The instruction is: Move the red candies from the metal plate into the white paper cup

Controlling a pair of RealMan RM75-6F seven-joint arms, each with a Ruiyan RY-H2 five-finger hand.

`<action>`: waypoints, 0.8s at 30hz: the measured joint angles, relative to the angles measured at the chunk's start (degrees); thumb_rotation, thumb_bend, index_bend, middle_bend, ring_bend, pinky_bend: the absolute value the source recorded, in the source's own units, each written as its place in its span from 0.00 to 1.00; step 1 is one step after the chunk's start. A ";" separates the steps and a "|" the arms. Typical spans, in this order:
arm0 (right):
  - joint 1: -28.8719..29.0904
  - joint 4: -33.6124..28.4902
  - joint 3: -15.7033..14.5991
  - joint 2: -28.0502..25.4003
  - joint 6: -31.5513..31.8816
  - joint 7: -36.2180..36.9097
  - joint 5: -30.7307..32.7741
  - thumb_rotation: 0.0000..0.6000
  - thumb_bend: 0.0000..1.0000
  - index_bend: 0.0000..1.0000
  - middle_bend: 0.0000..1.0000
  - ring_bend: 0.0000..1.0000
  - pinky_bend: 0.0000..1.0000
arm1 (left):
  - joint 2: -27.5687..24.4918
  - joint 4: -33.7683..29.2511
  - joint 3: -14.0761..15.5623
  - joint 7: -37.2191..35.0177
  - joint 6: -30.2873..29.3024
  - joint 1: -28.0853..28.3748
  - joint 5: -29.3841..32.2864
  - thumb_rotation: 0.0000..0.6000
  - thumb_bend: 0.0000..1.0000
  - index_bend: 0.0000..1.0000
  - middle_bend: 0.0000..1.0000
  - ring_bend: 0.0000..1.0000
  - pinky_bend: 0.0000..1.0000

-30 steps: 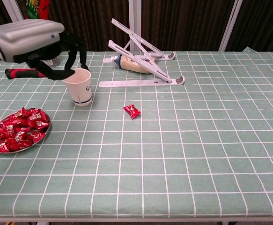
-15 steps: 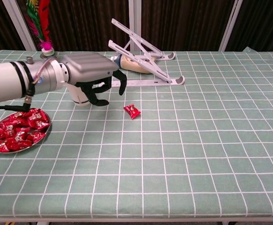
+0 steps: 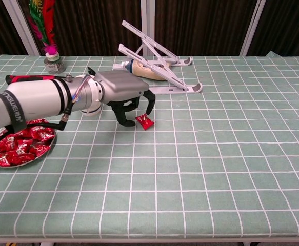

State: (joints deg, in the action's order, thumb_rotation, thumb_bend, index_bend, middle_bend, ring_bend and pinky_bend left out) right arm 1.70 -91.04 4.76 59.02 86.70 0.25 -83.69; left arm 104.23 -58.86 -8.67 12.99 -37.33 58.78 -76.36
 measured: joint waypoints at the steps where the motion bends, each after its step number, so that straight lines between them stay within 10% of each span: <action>1: 0.00 0.02 0.01 -0.01 -0.03 0.03 0.05 1.00 0.10 0.08 0.27 0.15 0.37 | 0.41 0.53 0.00 -0.01 0.28 0.20 0.20 1.00 0.30 0.44 0.96 0.97 1.00; 24: 0.30 0.45 0.22 0.01 -0.75 0.88 0.32 1.00 0.10 0.08 0.28 0.15 0.37 | 1.88 3.24 -0.05 -4.59 -2.92 -0.26 -0.03 1.00 0.35 0.60 0.98 0.98 1.00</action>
State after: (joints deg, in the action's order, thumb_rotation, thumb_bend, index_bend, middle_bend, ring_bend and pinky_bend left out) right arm 2.00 -90.59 4.98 59.03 85.95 1.13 -83.37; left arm 106.11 -55.62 -8.72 8.40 -40.25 58.52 -76.39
